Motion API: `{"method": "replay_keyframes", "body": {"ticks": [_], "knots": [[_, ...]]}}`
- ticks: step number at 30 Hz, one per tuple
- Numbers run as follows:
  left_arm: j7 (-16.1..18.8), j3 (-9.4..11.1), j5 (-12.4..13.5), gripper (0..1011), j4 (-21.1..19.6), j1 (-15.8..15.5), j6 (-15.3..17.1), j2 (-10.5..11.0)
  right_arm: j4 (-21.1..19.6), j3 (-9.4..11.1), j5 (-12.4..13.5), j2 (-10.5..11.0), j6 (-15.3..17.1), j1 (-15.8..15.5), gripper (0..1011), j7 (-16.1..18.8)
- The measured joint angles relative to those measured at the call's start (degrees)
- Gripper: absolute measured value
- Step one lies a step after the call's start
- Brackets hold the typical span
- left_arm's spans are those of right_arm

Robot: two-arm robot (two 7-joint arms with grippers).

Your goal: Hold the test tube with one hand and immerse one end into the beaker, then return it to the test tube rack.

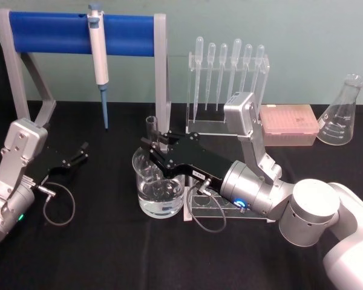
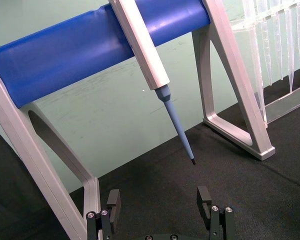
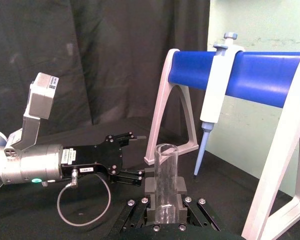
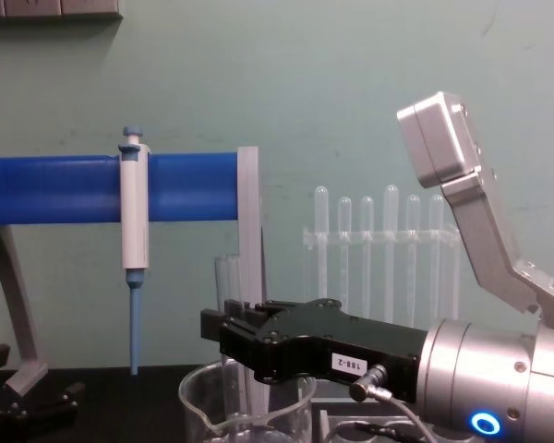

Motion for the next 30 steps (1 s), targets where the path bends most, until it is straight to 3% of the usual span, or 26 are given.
{"method": "replay_keyframes", "body": {"ticks": [30], "knots": [[0.0, 0.0, 0.0, 1000, 0.0, 0.0, 0.0, 0.0, 0.0, 0.0, 0.0, 0.0, 0.0, 0.0, 224, 0.0]]}}
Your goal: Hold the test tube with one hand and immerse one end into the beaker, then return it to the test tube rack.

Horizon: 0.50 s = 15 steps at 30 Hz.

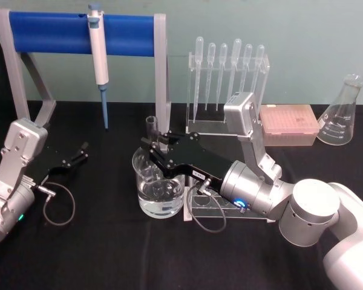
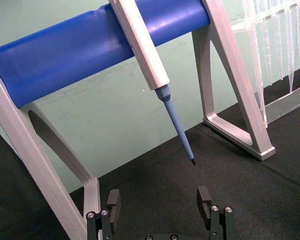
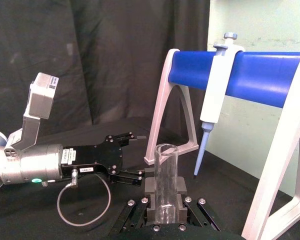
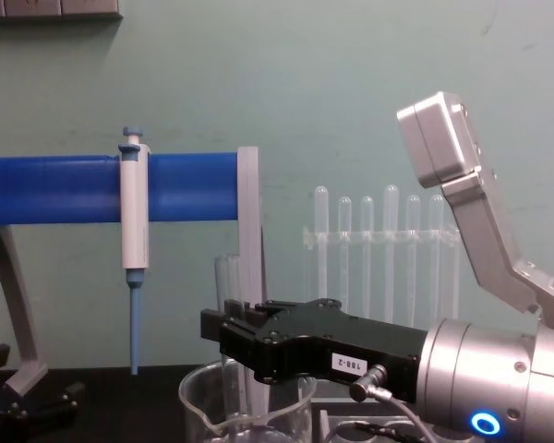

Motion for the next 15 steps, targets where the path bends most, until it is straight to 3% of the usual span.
{"method": "replay_keyframes", "body": {"ticks": [15], "knots": [[0.0, 0.0, 0.0, 1000, 0.0, 0.0, 0.0, 0.0, 0.0, 0.0, 0.0, 0.0, 0.0, 0.0, 224, 0.0]]}}
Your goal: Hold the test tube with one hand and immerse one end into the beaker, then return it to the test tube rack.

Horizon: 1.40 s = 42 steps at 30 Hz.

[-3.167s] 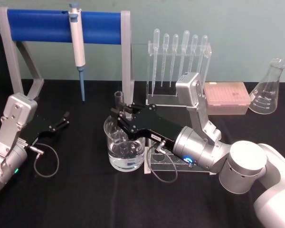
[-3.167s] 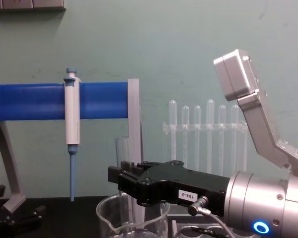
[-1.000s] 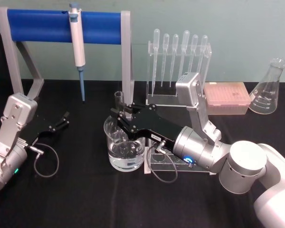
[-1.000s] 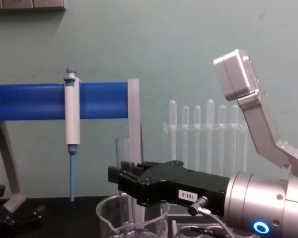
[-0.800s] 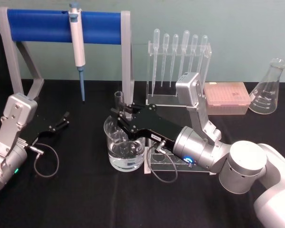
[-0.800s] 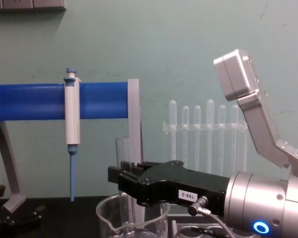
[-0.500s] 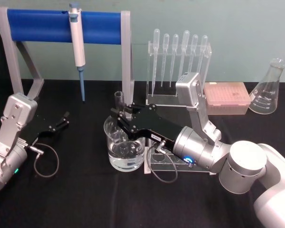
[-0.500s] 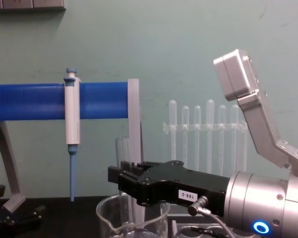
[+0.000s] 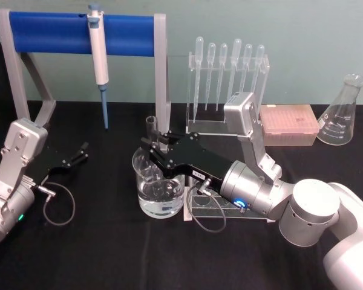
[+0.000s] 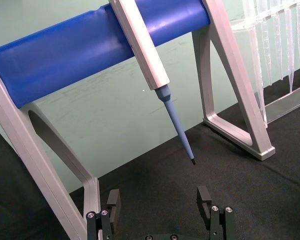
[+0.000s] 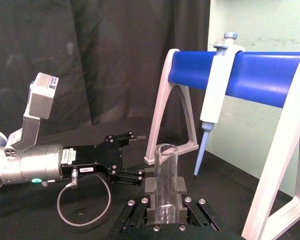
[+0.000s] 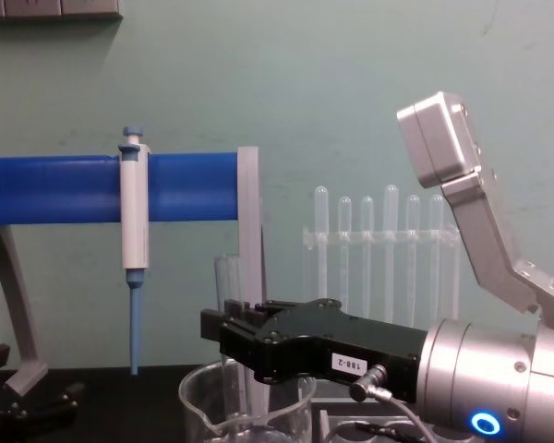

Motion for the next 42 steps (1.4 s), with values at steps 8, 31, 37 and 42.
{"method": "replay_keyframes", "body": {"ticks": [8, 31, 37, 42], "knots": [[0.0, 0.0, 0.01, 1000, 0.0, 0.0, 0.0, 0.0, 0.0, 0.0, 0.0, 0.0, 0.0, 0.0, 224, 0.0], [0.0, 0.0, 0.0, 1000, 0.0, 0.0, 0.0, 0.0, 0.0, 0.0, 0.0, 0.0, 0.0, 0.0, 224, 0.0], [0.0, 0.0, 0.01, 1000, 0.0, 0.0, 0.0, 0.0, 0.0, 0.0, 0.0, 0.0, 0.0, 0.0, 224, 0.0], [0.0, 0.0, 0.0, 1000, 0.0, 0.0, 0.0, 0.0, 0.0, 0.0, 0.0, 0.0, 0.0, 0.0, 224, 0.0]]}}
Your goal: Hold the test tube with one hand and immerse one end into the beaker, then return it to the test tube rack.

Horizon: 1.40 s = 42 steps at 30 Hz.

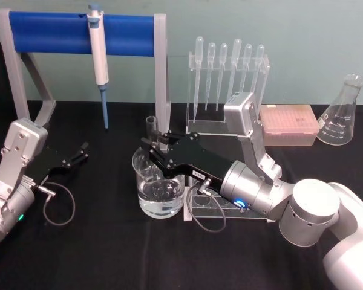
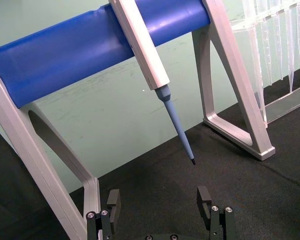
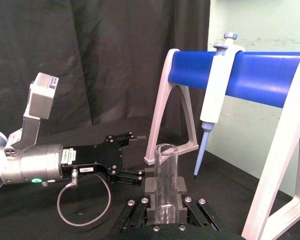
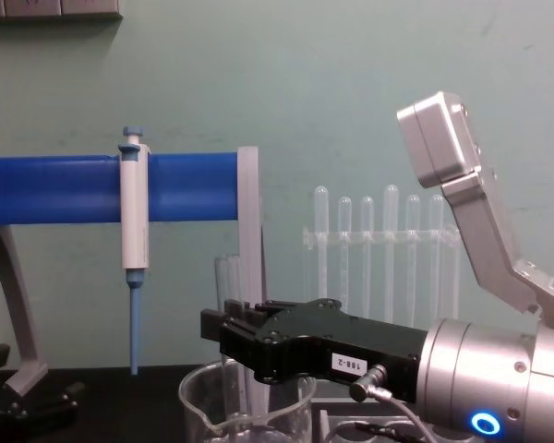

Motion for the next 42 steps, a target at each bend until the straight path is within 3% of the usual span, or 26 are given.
{"method": "replay_keyframes", "body": {"ticks": [18, 30, 35, 42], "knots": [[0.0, 0.0, 0.0, 1000, 0.0, 0.0, 0.0, 0.0, -0.72, 0.31, -0.01, 0.03, 0.05, -0.2, 224, -0.02], [0.0, 0.0, 0.0, 1000, 0.0, 0.0, 0.0, 0.0, -12.97, 3.26, 1.4, 3.21, 3.17, -2.61, 224, -1.71], [0.0, 0.0, 0.0, 1000, 0.0, 0.0, 0.0, 0.0, -19.88, 5.7, 3.74, 5.9, 4.78, -5.24, 224, -2.98], [0.0, 0.0, 0.0, 1000, 0.0, 0.0, 0.0, 0.0, -25.47, 9.16, 4.94, 9.6, 4.9, -9.76, 224, -5.4]]}}
